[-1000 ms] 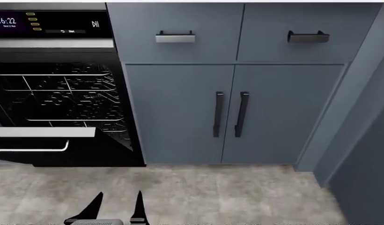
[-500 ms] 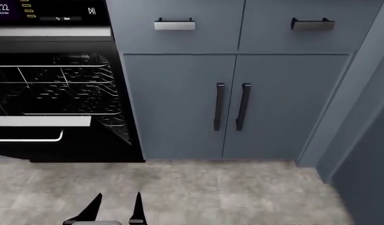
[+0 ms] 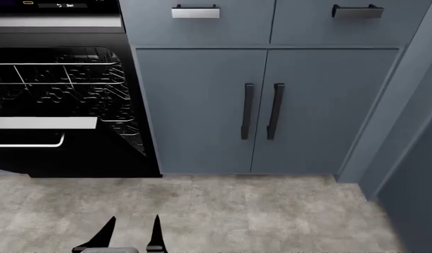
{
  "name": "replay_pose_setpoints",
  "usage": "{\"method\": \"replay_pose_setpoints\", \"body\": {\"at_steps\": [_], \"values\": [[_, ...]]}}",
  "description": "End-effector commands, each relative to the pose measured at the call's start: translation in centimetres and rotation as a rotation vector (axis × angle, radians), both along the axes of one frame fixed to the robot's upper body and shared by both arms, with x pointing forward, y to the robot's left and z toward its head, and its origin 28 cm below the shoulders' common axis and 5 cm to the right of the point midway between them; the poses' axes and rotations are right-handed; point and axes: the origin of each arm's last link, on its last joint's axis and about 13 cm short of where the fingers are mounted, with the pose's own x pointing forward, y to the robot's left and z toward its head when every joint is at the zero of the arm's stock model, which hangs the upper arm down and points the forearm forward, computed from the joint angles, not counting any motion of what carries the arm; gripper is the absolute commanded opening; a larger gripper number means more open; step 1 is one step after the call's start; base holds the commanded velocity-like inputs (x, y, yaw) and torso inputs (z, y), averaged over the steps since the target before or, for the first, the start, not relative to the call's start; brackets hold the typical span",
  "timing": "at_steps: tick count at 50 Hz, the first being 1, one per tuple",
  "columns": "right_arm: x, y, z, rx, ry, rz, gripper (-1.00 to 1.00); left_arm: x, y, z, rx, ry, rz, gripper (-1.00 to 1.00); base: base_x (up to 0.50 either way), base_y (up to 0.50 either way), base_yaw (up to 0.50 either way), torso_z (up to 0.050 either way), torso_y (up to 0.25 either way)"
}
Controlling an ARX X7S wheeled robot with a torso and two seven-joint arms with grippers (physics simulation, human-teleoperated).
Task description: Close the dishwasher door
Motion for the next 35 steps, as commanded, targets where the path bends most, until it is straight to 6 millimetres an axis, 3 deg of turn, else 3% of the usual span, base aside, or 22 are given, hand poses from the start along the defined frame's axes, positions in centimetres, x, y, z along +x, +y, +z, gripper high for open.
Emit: {"method": "replay_pose_setpoints", "body": {"at_steps": [1,35], "values": [[0.0,0.0,0.0,0.001,0.0,-0.001,1.0,-0.19,0.07,-0.27,0.001,0.0,0.001,1.0,0.0,0.0,0.0,-0.05,0.043],[0.0,0.0,0.0,0.003,-0.001,0.0,1.0,-0.01,0.05,-0.05,0.001,-0.001,-0.001,1.0,0.0,0.0,0.0,-0.05,0.043]]}}
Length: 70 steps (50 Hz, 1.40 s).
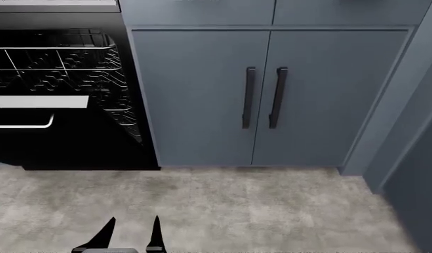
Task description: Close the dishwasher door
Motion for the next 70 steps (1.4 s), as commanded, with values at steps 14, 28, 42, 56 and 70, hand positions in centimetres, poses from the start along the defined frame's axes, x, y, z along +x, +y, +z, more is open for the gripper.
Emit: {"method": "replay_pose_setpoints", "body": {"at_steps": [14,28,42,56,70], "values": [[0.0,0.0,0.0,0.001,0.0,0.0,1.0,0.03,-0.02,0.04,0.0,0.0,-0.001,1.0,0.0,0.0,0.0,-0.05,0.042],[0.0,0.0,0.0,-0.001,0.002,0.0,1.0,-0.02,0.02,0.04,0.002,0.0,-0.001,1.0,0.0,0.0,0.0,-0.05,0.043],[0.0,0.0,0.0,0.0,0.001,0.0,1.0,0.08,0.02,0.1,0.001,0.0,-0.001,1.0,0.0,0.0,0.0,-0.05,0.042],[0.0,0.0,0.0,0.001,0.0,0.0,1.0,0.1,0.03,0.13,0.0,0.001,-0.001,1.0,0.0,0.0,0.0,-0.05,0.043],[0.0,0.0,0.0,0.0,0.002,0.001,1.0,0.12,0.01,0.17,0.0,0.001,-0.001,1.0,0.0,0.0,0.0,-0.05,0.043]]}}
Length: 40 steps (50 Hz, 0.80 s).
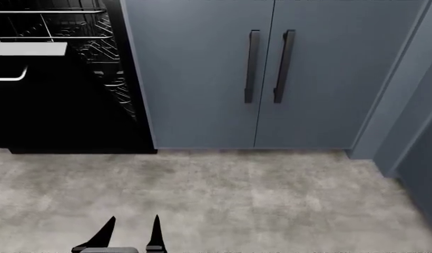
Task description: Close the dishwasher door
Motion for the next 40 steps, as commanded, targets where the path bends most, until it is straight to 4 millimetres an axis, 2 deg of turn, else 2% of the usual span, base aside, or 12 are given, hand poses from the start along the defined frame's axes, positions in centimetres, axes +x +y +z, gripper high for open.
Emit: {"method": "replay_pose_setpoints", "body": {"at_steps": [1,36,40], "values": [[0.0,0.0,0.0,-0.001,0.001,0.0,1.0,0.1,0.0,0.1,-0.001,0.0,0.0,1.0,0.0,0.0,0.0,-0.05,0.043],[0.0,0.0,0.0,0.0,-0.011,0.004,1.0,0.2,-0.1,0.6,-0.028,-0.021,-0.011,1.0,0.0,0.0,0.0,-0.05,0.044],[0.0,0.0,0.0,-0.001,-0.019,0.01,1.0,0.0,-0.2,1.1,-0.026,-0.026,-0.013,1.0,0.0,0.0,0.0,-0.011,0.021]]}}
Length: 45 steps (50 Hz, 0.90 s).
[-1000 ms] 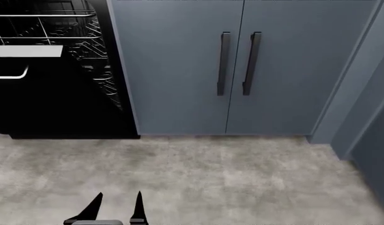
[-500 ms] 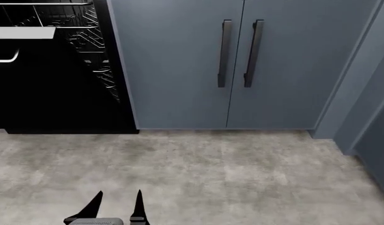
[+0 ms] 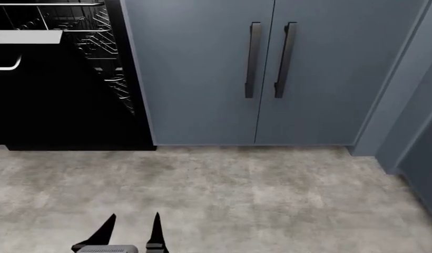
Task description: Close the dishwasher door
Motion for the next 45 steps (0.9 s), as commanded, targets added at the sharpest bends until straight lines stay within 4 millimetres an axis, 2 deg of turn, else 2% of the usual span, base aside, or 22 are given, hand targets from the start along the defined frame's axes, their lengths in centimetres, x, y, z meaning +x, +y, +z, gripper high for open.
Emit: {"method": "replay_pose_setpoints", "body": {"at_steps": [1,36,45], "values": [[0.03,0.0,-0.01,0.001,-0.014,0.009,1.0,-0.15,-0.07,0.56,-0.014,-0.015,-0.007,1.0,0.0,0.0,0.0,0.0,0.0],[0.02,-0.03,0.0,-0.02,-0.009,0.022,1.0,-0.02,-0.06,0.54,-0.015,-0.011,-0.001,1.0,0.0,0.49,0.0,0.0,0.0],[0.07,-0.04,-0.02,-0.021,-0.031,0.038,1.0,-0.03,-0.05,0.53,-0.015,-0.012,0.0,1.0,0.24,0.48,0.0,0.0,0.0]]}}
